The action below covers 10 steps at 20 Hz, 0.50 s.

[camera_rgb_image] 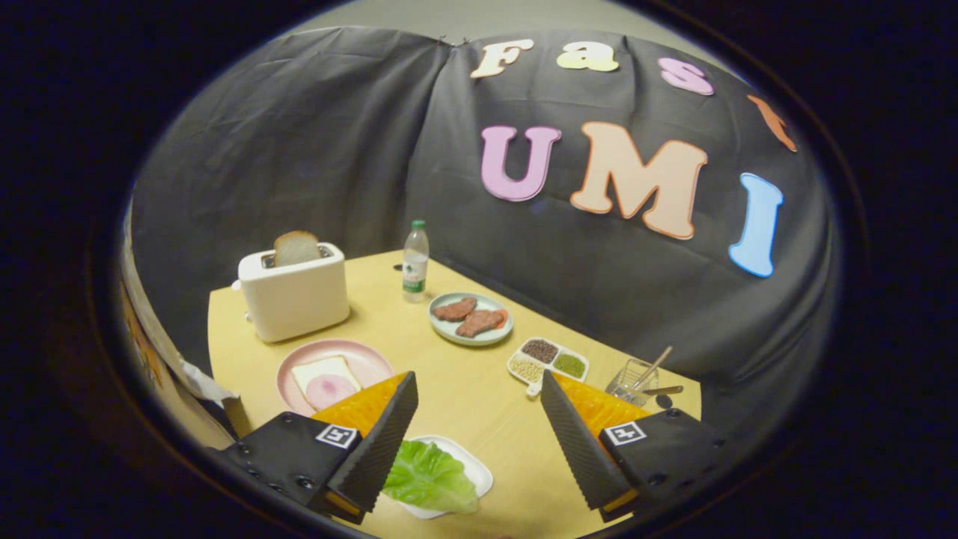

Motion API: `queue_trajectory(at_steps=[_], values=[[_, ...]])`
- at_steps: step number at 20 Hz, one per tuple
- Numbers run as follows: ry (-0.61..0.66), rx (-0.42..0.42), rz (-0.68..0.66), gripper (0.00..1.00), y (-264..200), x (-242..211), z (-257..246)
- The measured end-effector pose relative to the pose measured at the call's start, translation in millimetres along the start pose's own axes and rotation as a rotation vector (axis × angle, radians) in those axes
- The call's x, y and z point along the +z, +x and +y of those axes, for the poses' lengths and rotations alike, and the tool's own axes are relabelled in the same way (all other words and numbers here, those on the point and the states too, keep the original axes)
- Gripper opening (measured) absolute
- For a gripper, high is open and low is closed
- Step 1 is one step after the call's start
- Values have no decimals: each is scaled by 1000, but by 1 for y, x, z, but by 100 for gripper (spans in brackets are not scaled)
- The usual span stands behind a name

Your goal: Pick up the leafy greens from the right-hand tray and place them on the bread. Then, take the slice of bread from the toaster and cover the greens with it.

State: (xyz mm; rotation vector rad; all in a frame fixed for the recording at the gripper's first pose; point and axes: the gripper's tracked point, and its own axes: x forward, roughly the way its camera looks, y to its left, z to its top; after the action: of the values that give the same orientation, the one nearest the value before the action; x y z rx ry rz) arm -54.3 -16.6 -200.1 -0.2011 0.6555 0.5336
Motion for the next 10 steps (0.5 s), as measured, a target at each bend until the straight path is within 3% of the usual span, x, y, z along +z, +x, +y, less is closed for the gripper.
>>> queue_trajectory(at_steps=[10], values=[[-56,185,245,100,32,-86,29]])
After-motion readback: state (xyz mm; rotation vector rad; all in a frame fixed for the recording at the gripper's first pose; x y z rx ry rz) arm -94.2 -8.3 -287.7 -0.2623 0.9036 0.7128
